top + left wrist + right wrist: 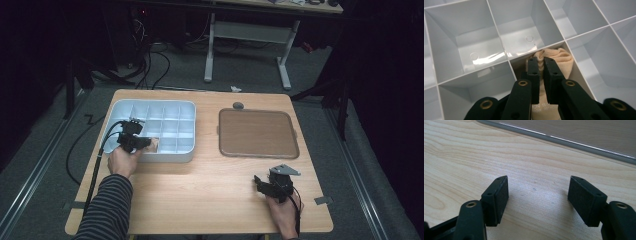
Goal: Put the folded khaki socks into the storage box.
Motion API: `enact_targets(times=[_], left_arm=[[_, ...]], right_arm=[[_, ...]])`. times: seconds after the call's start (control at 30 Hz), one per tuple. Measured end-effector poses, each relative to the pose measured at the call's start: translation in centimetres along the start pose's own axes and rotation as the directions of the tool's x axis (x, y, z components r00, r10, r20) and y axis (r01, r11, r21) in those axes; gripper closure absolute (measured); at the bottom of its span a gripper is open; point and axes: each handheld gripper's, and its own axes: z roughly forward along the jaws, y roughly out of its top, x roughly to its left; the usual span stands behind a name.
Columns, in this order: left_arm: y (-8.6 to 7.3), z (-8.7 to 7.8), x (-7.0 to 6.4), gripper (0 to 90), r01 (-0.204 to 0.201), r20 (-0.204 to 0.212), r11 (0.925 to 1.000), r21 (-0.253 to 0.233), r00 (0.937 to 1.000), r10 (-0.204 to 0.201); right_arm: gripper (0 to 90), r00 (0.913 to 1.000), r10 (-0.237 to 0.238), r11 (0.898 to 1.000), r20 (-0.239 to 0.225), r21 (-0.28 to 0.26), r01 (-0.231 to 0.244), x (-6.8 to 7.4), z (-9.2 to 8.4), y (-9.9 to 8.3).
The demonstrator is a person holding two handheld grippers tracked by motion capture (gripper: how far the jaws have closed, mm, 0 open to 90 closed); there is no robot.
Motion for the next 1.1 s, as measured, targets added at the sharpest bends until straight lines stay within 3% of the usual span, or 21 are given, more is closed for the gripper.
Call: enact_targets(times=[0.73, 0.93, 1.1], left_arm=[[0.2, 0.5, 0.3, 80.4, 0.044, 0.016, 0.9984, 0.035, 0.9989, -0.044], [-0.1, -0.9, 0.6, 71.8, 0.05, 0.052, 0.9984, -0.026, 0.9975, -0.049], [-0.3, -1.6, 0.8, 65.8, 0.051, 0.049, 0.9966, -0.065, 0.9977, -0.048]], right_arm=[[33.1, 1.0, 0.001, 1.0, -0.001, 0.0, -0.001, 0.0, 0.0, 0.0], [33.1, 1.0, 0.002, 1.0, -0.002, 0.001, -0.002, 0.0, 0.0, 0.0], [33.1, 1.0, 0.002, 1.0, -0.002, 0.001, -0.002, 0.0, 0.0, 0.0]])
